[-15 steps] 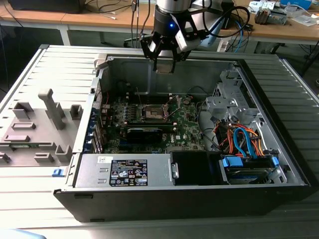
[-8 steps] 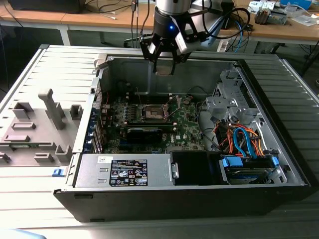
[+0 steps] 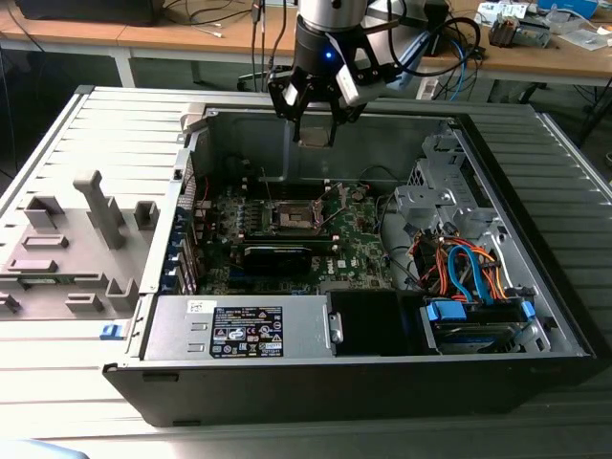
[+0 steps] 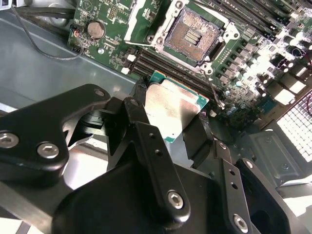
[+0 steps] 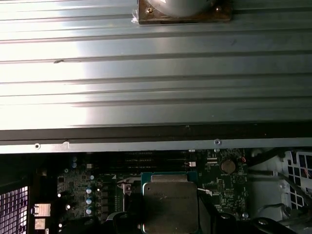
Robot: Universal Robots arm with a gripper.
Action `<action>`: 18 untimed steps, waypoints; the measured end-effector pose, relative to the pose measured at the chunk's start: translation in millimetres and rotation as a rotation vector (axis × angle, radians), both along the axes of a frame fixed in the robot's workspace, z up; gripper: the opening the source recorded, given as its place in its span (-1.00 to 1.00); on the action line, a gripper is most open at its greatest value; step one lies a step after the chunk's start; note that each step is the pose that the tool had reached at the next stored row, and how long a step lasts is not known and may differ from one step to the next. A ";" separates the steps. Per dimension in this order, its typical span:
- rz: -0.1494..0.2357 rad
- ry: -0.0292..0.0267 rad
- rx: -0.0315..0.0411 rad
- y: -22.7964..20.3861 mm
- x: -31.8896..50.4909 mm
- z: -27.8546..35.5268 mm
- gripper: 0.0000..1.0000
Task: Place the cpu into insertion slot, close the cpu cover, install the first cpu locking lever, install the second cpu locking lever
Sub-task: 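Place the cpu into insertion slot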
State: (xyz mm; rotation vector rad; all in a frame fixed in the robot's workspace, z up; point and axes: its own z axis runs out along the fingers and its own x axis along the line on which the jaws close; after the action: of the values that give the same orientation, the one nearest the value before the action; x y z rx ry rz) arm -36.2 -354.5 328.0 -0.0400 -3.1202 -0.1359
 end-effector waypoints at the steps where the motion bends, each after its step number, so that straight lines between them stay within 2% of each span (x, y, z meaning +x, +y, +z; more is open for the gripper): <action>1: 0.000 0.0000 0.0000 -0.3 -0.1 -0.1 0.09; 3: 0.000 0.0000 0.0000 -3.8 -0.4 -2.0 0.09; 8: 0.000 -0.0001 0.0000 -6.7 -0.4 -3.8 0.09; 18: 0.000 0.0000 0.0000 -8.5 -0.4 -4.7 0.09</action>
State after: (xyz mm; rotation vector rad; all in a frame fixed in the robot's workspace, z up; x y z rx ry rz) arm -36.6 -363.0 323.3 -0.0400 -3.1202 -0.1359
